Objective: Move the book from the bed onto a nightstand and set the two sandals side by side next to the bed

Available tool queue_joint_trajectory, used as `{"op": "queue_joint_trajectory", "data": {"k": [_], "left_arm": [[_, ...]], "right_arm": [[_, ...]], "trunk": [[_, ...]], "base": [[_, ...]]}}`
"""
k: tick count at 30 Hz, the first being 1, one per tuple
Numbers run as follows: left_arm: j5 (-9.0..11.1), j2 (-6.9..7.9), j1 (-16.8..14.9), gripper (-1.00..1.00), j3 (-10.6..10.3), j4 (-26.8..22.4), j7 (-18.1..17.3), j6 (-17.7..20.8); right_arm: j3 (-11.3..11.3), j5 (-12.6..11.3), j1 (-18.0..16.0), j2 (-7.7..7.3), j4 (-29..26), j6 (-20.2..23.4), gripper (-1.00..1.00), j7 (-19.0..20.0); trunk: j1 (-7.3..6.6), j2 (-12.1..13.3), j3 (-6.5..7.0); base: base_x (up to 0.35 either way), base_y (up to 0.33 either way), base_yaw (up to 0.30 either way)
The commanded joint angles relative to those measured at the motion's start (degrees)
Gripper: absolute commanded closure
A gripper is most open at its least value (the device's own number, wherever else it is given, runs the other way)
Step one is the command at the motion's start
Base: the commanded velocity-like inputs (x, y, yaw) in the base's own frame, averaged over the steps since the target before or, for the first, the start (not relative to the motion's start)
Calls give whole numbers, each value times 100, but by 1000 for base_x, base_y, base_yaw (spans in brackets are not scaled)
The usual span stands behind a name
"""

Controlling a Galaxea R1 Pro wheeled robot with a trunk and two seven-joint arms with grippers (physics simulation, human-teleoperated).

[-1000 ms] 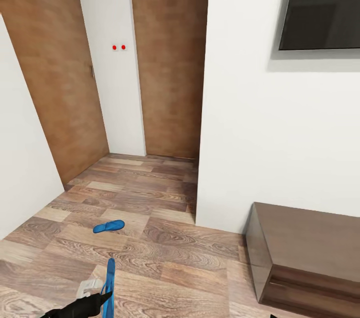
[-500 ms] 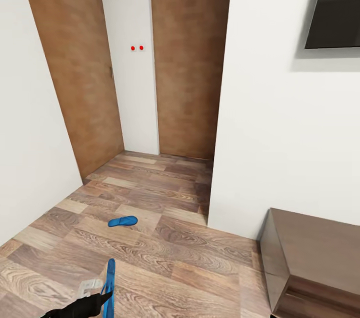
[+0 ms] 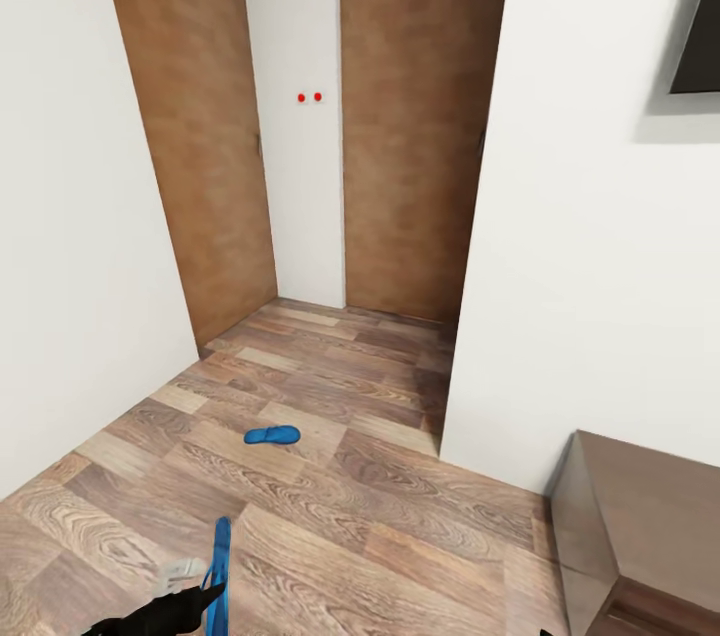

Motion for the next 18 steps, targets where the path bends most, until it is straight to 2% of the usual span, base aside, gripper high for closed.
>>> {"op": "queue_joint_trajectory", "data": {"k": [1,7,11,18], "left_arm": [[-65,-1,-5,100,45,4,-19,-33],[-65,-1,-5,100,46,4,-19,-37],[-65,1,-5,100,52,4,-2,-42],[-63,3,-5,100,53,4,12,-43]], "right_arm": [[-6,-41,-1,0,0,56,-100,17],[-2,-41,-1,0,0,52,-100,18],[-3,-41,-1,0,0,52,-100,18],[4,-41,-1,0,0,44,-100,18]], "trunk": [[-1,-2,-6],[-1,-2,-6],[-1,-2,-6],[-1,-2,-6]], "base": [[0,0,202],[49,0,200],[261,0,133],[298,0,18]]}}
